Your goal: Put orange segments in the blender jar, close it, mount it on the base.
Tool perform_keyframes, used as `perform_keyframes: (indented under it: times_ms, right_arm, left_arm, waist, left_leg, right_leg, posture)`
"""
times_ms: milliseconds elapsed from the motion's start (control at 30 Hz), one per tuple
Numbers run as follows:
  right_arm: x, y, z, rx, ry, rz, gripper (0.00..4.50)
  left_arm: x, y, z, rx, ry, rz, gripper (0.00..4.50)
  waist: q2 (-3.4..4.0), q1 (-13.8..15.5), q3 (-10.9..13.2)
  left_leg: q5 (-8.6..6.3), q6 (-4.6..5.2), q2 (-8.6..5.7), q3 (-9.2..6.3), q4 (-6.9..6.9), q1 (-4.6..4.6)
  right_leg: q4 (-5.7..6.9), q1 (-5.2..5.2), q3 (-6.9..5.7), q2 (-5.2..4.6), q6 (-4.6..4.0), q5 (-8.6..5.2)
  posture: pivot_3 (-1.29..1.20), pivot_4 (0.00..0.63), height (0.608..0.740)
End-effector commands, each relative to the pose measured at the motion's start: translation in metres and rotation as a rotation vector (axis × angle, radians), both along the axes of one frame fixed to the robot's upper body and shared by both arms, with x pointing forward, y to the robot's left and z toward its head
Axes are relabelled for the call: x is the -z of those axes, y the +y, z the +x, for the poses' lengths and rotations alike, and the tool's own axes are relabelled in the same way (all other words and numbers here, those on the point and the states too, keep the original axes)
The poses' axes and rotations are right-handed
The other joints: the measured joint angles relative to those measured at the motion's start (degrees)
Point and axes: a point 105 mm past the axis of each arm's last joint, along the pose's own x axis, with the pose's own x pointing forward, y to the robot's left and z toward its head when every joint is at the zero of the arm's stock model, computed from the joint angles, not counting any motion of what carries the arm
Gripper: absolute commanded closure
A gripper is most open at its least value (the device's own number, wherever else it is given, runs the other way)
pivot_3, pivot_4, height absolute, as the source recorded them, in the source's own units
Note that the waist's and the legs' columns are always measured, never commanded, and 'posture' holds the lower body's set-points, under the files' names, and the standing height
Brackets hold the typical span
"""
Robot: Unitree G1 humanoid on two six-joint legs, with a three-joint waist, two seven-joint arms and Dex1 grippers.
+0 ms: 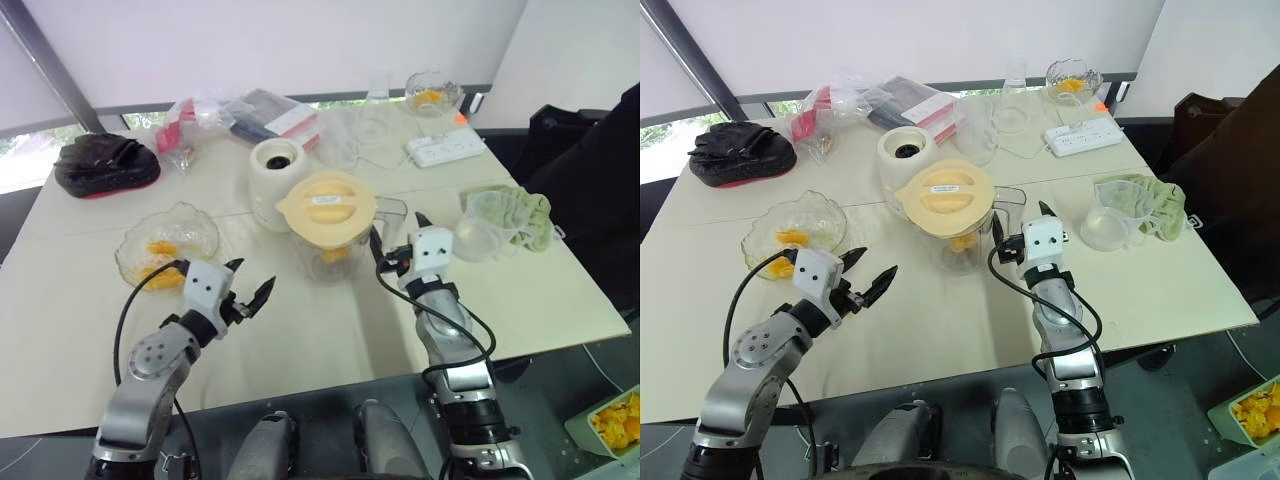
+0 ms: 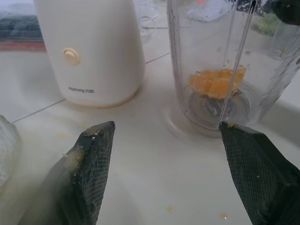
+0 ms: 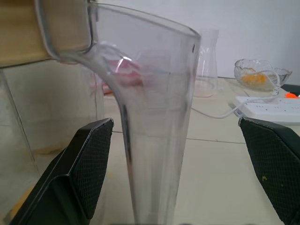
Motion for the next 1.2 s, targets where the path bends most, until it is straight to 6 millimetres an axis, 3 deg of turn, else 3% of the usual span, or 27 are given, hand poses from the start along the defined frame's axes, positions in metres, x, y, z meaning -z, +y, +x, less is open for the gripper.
perform_keyframes:
  times_ms: [33,733,833,1000,1200]
  right_arm:
    - [-0.022,-0.001,-0.007,-0.01,-0.06,-0.007,0.04]
    - [-0.018,-0.005,-0.017,-0.005,0.04,-0.011,0.04]
    - [-0.018,-0.006,-0.019,-0.001,0.046,-0.009,0.87]
    - [-0.02,-0.008,-0.017,0.01,0.042,-0.008,3.44]
    - [-0.023,-0.009,-0.01,0.018,0.04,-0.009,3.6]
  left_arm:
    - [-0.007,0.001,0.001,-0.001,-0.038,-0.002,0.8]
    - [-0.005,-0.001,0.003,0.009,-0.036,-0.005,0.8]
    - [-0.005,-0.002,0.002,0.011,-0.034,-0.005,0.8]
    - [-0.004,-0.002,0.002,0.014,-0.032,-0.004,0.8]
    - [-0.004,-0.002,0.003,0.015,-0.034,-0.003,0.8]
  waist:
    - [0.0,0.09,0.0]
    - [0.0,0.23,0.0]
    - [0.0,0.27,0.0]
    - [0.01,0.64,0.0]
    - [-0.01,1.52,0.0]
  left_leg:
    - [0.0,0.0,0.0,0.0,0.0,0.0]
    - [-0.02,0.04,0.01,-0.02,-0.02,-0.02]
    - [-0.02,0.04,0.01,-0.03,-0.02,-0.02]
    - [-0.03,0.05,0.01,-0.03,-0.02,-0.02]
    - [-0.06,0.09,0.0,-0.02,-0.01,-0.02]
  right_leg:
    - [0.0,0.0,0.0,0.0,0.0,0.0]
    - [-0.23,0.1,-0.03,-0.02,0.0,0.0]
    - [-0.26,0.1,-0.03,-0.02,0.0,0.0]
    - [-0.31,0.12,-0.04,-0.02,0.0,0.0]
    - [-0.44,0.2,-0.06,-0.02,0.01,0.0]
  posture:
    - [0.0,0.15,0.74]
    - [0.0,0.15,0.74]
    - [0.0,0.15,0.74]
    - [0.0,0.15,0.74]
    - [0.0,0.15,0.74]
